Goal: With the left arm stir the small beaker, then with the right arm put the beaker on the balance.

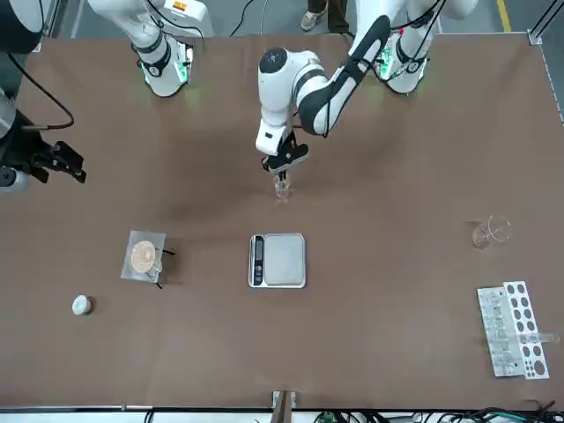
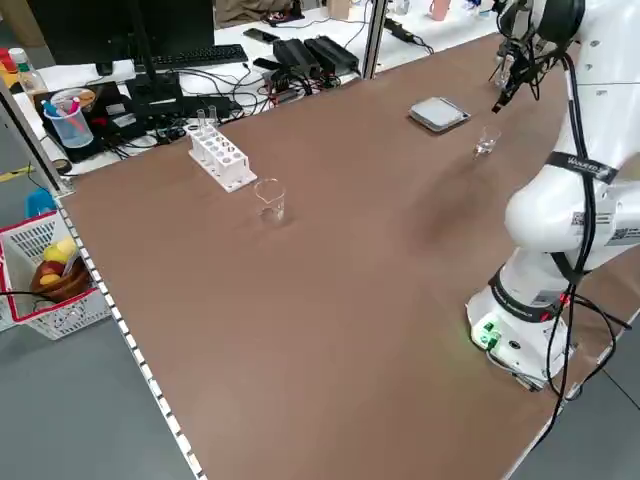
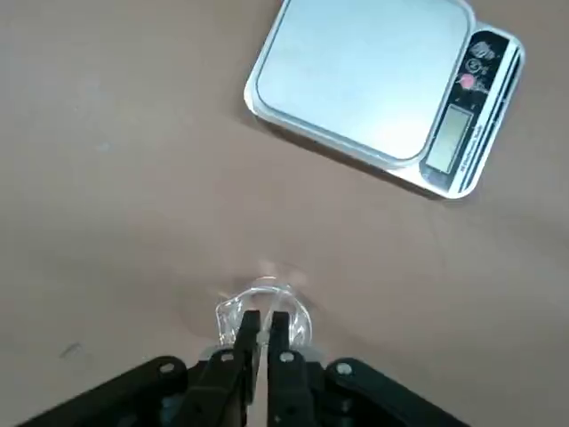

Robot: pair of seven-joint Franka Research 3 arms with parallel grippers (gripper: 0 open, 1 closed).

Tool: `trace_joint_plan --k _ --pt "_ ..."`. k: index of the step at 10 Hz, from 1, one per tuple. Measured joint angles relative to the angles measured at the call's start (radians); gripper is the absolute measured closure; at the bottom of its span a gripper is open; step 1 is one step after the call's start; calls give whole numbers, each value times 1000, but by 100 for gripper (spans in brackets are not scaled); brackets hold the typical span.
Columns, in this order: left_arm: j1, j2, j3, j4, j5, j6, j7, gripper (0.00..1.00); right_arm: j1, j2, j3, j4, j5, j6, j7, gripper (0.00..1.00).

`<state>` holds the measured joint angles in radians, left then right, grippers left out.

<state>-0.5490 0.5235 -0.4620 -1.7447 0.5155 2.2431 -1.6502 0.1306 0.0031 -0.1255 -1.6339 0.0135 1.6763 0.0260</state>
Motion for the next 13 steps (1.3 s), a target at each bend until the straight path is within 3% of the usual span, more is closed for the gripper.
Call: trace_joint_plan --k 13 --pt "1 3 -5 39 -39 -45 0 93 2 0 0 0 0 0 0 0"
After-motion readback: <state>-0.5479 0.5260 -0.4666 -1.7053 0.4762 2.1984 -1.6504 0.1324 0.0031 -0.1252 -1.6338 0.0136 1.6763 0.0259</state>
